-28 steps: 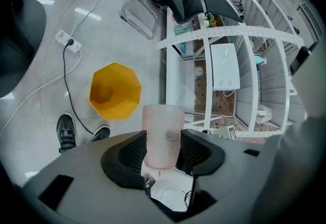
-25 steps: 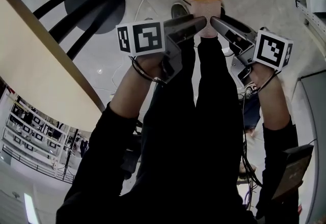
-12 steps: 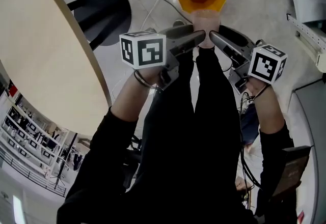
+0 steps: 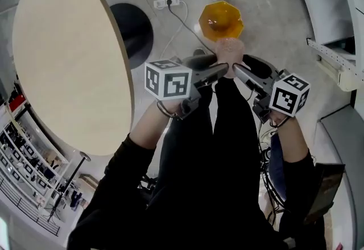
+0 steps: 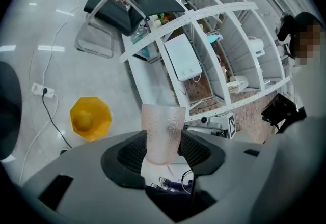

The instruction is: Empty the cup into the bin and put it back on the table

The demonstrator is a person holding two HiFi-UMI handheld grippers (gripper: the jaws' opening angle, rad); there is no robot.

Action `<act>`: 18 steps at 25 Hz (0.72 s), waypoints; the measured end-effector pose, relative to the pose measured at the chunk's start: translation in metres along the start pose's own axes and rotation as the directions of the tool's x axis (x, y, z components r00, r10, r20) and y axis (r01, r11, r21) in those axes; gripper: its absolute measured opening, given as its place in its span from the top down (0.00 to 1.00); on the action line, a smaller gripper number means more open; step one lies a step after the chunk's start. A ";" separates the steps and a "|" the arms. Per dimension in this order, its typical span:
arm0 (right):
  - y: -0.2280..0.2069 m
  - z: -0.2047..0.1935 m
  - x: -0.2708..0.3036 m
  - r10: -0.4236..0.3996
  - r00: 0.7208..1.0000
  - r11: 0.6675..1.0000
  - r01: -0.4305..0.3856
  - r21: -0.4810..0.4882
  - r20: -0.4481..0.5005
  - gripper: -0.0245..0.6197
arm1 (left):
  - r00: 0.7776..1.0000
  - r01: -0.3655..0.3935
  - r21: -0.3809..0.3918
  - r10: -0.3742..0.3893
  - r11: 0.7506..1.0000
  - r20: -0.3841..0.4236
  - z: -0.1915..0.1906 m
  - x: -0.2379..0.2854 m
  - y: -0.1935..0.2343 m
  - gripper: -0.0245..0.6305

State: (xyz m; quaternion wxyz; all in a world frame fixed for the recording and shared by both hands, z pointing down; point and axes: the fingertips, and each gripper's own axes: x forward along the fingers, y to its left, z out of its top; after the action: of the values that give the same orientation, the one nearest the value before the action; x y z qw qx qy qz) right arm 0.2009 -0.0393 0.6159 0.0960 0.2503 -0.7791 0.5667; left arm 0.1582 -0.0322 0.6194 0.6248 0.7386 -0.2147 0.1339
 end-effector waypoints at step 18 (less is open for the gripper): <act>0.196 0.095 -0.098 0.134 0.983 0.902 -0.069 -0.426 0.124 0.61 | 0.969 -0.084 0.462 -0.035 0.883 0.243 0.059 -0.108 -0.204 0.62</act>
State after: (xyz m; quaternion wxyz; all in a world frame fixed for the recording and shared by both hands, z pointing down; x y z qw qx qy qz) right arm 0.2001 -0.0547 0.3780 0.0586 0.2248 -0.8998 0.3694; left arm 0.1588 -0.0484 0.3822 0.3947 0.8756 -0.2605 0.0981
